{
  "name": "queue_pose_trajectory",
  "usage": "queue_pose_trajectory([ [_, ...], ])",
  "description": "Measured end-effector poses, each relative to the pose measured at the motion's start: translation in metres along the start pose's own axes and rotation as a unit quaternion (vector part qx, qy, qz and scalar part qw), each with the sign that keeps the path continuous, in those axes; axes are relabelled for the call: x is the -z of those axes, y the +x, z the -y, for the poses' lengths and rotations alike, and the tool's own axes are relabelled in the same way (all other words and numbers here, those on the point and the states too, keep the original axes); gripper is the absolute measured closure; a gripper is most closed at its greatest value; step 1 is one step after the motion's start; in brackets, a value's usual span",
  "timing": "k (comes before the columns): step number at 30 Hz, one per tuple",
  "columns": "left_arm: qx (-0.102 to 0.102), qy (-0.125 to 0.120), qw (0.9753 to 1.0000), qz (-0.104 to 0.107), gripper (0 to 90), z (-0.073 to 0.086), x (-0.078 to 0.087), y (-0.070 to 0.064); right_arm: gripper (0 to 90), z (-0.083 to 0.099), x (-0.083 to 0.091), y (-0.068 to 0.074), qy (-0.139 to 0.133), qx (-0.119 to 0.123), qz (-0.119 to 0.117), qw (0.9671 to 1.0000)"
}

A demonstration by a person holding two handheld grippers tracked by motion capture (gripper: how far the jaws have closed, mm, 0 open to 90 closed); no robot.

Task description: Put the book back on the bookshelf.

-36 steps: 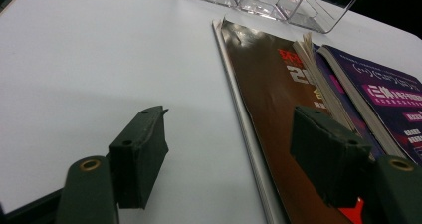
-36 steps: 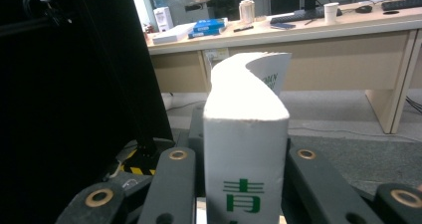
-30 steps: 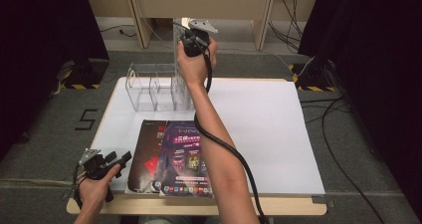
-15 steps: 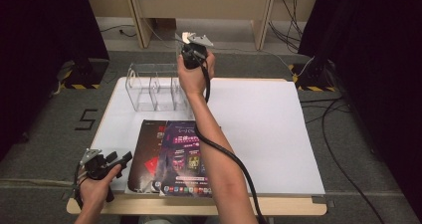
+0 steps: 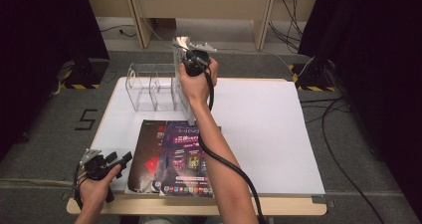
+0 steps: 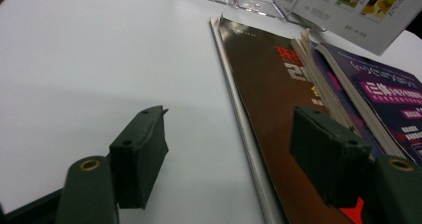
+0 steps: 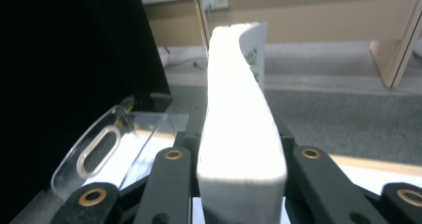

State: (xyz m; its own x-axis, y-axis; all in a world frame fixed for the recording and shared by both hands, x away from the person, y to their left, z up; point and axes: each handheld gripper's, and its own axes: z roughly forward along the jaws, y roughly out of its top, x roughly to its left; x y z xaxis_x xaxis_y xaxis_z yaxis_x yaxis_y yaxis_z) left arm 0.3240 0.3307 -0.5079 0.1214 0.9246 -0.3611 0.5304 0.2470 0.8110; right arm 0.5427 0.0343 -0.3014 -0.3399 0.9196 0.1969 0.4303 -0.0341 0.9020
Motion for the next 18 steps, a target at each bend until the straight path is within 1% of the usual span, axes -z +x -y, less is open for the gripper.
queue_pose_trajectory([
  [3,0.002,0.000,1.0000,0.001,29.8,0.000,-0.001,0.000,70.8,-0.002,0.004,-0.003,0.023,-0.005,0.003,0.9997],
  [7,0.002,0.001,1.0000,0.001,29.8,0.000,-0.001,0.000,70.6,-0.003,0.007,-0.008,0.037,-0.003,0.002,0.9993],
  [9,0.004,0.000,1.0000,0.001,29.8,0.001,-0.001,0.000,69.6,-0.004,0.008,-0.009,0.041,0.002,0.003,0.9992],
  [13,0.004,0.001,1.0000,0.000,29.8,0.000,-0.001,0.000,66.1,-0.008,0.011,-0.011,0.046,0.000,-0.005,0.9989],
  [16,0.003,0.001,1.0000,0.000,29.8,0.000,-0.001,0.000,64.6,-0.011,0.009,-0.013,0.057,-0.007,-0.016,0.9982],
  [18,0.003,0.001,1.0000,0.000,29.8,0.000,0.000,0.000,62.5,-0.014,0.007,-0.013,0.065,-0.006,-0.020,0.9977],
])
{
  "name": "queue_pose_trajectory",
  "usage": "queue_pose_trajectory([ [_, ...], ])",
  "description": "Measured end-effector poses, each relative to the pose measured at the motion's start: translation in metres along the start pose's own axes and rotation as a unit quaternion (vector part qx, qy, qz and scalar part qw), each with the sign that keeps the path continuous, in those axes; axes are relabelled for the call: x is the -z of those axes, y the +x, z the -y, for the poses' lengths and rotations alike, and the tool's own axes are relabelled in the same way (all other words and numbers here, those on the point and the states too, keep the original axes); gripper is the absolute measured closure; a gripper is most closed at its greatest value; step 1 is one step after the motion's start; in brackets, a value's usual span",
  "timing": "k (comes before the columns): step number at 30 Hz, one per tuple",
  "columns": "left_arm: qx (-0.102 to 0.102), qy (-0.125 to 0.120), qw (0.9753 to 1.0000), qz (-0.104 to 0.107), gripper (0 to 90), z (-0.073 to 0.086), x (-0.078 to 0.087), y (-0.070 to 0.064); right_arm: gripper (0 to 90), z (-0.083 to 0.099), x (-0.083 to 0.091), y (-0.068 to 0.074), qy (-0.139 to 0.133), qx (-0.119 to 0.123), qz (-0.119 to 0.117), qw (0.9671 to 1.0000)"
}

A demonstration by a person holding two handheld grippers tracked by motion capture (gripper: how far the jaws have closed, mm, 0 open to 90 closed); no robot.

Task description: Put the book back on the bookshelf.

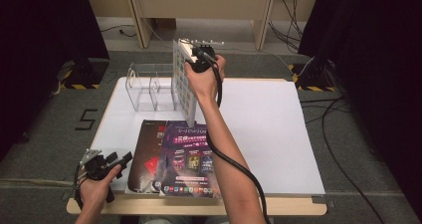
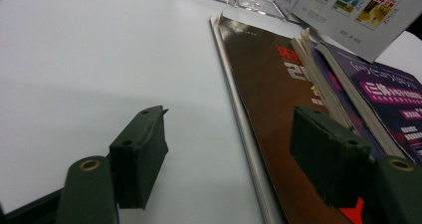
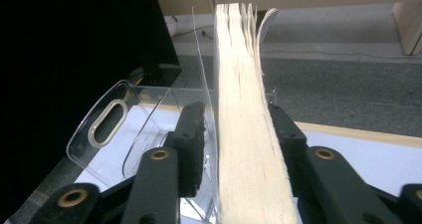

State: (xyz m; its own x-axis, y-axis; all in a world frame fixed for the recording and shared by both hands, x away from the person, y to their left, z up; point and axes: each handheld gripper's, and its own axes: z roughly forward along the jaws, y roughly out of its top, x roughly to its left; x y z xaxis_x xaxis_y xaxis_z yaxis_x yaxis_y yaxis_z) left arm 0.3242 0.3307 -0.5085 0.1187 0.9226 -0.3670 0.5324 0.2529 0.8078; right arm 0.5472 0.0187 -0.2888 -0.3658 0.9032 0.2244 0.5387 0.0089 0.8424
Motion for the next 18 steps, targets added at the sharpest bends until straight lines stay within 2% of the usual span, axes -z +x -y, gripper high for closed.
queue_pose_trajectory([
  [4,0.001,-0.002,1.0000,0.000,29.7,0.000,0.000,0.001,59.8,-0.008,-0.003,0.001,0.009,0.011,0.004,0.9999],
  [8,0.001,-0.001,1.0000,0.000,29.7,0.000,0.000,0.001,58.6,-0.015,-0.009,0.001,0.037,0.020,0.007,0.9991],
  [11,0.001,-0.001,1.0000,0.001,29.6,0.000,0.000,0.000,58.6,-0.020,-0.013,0.000,0.047,0.033,0.011,0.9983],
  [14,0.000,0.000,1.0000,0.001,29.6,0.000,0.000,0.000,59.5,-0.025,-0.018,-0.002,0.064,0.036,0.002,0.9973],
  [18,0.000,0.000,1.0000,0.000,29.6,0.000,0.000,0.000,59.5,-0.028,-0.024,-0.004,0.071,0.038,-0.001,0.9967],
])
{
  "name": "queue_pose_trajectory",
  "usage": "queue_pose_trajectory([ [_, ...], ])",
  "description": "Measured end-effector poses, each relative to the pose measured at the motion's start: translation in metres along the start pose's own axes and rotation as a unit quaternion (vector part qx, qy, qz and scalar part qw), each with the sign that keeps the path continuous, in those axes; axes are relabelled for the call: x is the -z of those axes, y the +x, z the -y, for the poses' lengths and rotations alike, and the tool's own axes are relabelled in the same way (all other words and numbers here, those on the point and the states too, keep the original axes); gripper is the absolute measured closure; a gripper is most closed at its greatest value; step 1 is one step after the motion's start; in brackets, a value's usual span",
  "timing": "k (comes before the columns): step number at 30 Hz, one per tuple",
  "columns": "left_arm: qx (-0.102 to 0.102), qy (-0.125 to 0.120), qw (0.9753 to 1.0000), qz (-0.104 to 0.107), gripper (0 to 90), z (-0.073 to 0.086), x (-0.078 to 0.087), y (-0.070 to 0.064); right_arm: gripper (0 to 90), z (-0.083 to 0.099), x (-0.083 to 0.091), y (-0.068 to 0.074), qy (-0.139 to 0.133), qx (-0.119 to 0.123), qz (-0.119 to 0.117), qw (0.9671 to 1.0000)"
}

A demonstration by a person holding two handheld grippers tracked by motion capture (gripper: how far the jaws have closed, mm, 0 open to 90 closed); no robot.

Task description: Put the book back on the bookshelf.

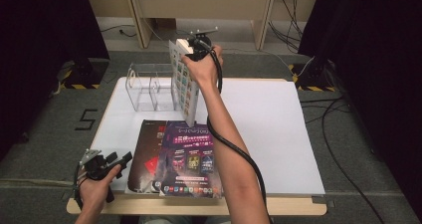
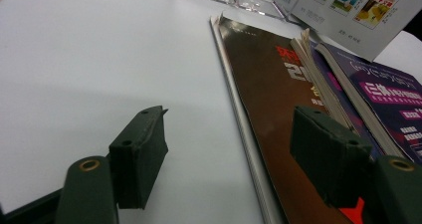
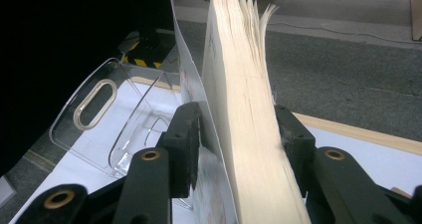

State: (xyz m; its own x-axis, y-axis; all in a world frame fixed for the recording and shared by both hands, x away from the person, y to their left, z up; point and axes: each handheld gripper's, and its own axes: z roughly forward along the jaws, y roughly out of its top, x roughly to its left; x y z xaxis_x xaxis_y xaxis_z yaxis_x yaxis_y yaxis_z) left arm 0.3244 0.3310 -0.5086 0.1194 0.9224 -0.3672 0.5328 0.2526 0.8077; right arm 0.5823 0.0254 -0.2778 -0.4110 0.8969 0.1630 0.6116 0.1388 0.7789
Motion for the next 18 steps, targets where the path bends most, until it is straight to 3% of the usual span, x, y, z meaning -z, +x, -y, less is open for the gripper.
queue_pose_trajectory([
  [5,0.001,0.000,1.0000,0.000,29.6,0.000,0.000,0.000,71.6,-0.002,-0.003,-0.003,0.014,-0.004,-0.010,0.9998],
  [8,-0.001,0.001,1.0000,0.000,29.7,0.000,0.000,0.000,73.3,-0.003,-0.001,-0.002,0.019,-0.004,-0.016,0.9997],
  [12,0.000,0.000,1.0000,0.000,29.7,0.000,0.000,0.000,73.8,0.000,0.000,0.003,0.006,-0.006,-0.009,0.9999],
  [18,0.001,-0.002,1.0000,0.000,29.6,0.000,0.000,0.001,74.1,0.002,0.008,0.013,-0.026,0.011,0.000,0.9996],
])
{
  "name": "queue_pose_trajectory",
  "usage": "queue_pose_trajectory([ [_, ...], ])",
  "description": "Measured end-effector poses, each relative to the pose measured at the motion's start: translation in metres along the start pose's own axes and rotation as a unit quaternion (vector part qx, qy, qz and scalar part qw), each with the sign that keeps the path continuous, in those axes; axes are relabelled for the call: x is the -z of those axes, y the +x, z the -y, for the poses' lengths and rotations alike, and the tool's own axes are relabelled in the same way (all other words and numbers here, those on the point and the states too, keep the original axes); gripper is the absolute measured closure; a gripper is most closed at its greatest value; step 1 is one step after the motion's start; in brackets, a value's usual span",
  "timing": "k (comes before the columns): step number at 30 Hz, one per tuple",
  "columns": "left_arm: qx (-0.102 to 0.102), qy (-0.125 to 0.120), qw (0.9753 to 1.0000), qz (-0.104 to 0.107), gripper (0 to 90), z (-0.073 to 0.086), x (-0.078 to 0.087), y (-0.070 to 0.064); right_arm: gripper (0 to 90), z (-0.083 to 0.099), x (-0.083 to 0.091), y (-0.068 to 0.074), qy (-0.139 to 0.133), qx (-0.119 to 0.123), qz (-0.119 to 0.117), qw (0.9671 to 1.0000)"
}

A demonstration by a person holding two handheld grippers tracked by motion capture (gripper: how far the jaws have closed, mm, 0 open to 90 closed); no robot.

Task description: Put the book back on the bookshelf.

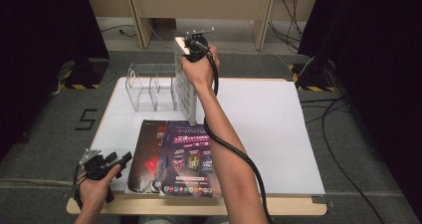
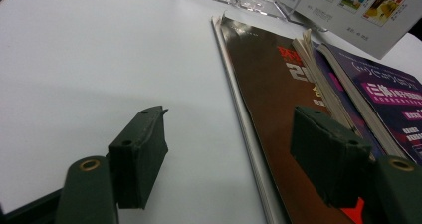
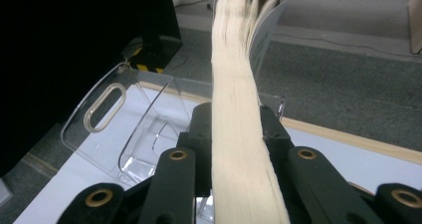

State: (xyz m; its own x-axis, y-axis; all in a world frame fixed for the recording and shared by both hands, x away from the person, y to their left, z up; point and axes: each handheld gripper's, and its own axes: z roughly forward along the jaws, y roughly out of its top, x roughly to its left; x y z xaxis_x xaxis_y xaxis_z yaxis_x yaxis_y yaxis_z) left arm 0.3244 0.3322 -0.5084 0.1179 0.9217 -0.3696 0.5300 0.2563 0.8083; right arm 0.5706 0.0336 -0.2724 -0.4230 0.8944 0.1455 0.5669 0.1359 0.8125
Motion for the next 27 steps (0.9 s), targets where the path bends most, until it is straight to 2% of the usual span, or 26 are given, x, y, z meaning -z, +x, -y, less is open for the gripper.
queue_pose_trajectory([
  [4,0.000,0.001,1.0000,-0.001,29.7,-0.0001,-0.0001,0.0010,74.1,-0.0030,0.0045,-0.0005,-0.025,-0.011,-0.003,0.9996],
  [9,0.000,0.000,1.0000,0.000,29.7,0.0000,-0.0002,0.0002,74.1,-0.0051,0.0055,-0.0008,-0.055,-0.016,0.010,0.9983],
  [14,0.000,-0.001,1.0000,0.000,29.7,-0.0002,-0.0001,0.0009,74.1,-0.0033,0.0037,0.0019,-0.059,-0.018,0.016,0.9979],
  [18,0.001,-0.001,1.0000,0.000,29.7,-0.0003,-0.0002,0.0013,74.1,-0.0019,0.0039,0.0038,-0.060,-0.019,0.041,0.9972],
  [21,0.001,0.000,1.0000,0.001,29.7,-0.0002,-0.0005,0.0007,74.1,0.0002,0.0031,0.0046,-0.061,-0.021,0.048,0.9967],
  [27,0.000,0.000,1.0000,0.002,29.7,0.0001,-0.0006,-0.0001,74.1,0.0029,-0.0027,0.0033,-0.077,-0.027,0.045,0.9956],
])
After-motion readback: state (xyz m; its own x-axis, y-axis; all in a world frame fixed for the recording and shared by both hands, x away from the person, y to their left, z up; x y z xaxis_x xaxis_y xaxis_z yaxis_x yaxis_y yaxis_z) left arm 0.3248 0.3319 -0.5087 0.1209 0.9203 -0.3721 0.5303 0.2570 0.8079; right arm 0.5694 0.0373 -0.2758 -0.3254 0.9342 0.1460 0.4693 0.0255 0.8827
